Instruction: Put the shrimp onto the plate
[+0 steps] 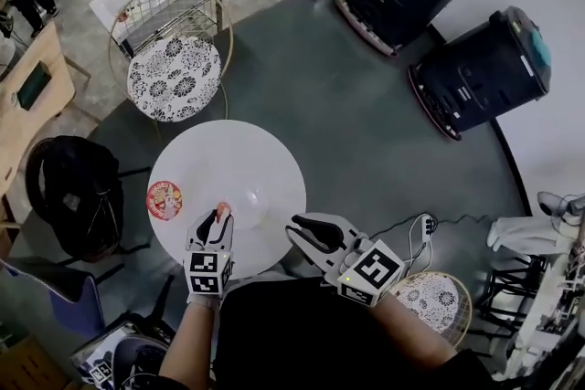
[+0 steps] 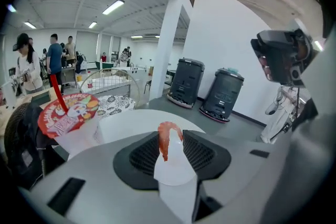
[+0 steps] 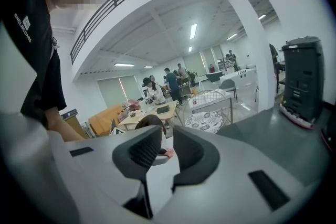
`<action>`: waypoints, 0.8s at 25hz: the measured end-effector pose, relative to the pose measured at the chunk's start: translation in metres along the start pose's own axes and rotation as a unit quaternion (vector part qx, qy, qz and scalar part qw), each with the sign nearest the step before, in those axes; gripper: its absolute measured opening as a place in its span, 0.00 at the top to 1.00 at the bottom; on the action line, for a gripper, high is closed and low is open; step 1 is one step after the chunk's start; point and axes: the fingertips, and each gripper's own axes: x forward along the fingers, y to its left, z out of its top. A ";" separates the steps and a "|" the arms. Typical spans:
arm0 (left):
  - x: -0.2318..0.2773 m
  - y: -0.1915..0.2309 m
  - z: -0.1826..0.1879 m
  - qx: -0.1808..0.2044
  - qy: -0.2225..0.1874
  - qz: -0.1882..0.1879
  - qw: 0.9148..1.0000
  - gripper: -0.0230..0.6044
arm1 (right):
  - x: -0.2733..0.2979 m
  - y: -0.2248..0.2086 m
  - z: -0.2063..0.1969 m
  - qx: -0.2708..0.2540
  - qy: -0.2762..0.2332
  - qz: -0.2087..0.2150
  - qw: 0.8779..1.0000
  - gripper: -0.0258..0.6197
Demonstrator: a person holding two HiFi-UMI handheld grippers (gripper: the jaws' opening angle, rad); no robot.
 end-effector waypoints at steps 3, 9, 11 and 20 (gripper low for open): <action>0.016 0.002 -0.013 0.007 0.021 -0.006 1.000 0.74 | -0.008 -0.004 -0.008 0.008 0.003 -0.019 1.000 0.84; 0.040 0.005 -0.040 0.018 0.065 -0.021 0.998 0.74 | -0.019 -0.010 -0.019 0.027 0.005 -0.053 0.998 0.84; 0.046 0.005 -0.048 0.019 0.078 -0.022 0.997 0.74 | -0.025 -0.011 -0.023 0.035 0.006 -0.063 0.997 0.84; 0.070 0.012 -0.081 0.042 0.138 -0.020 0.989 0.74 | -0.039 -0.021 -0.034 0.061 0.002 -0.101 0.993 0.84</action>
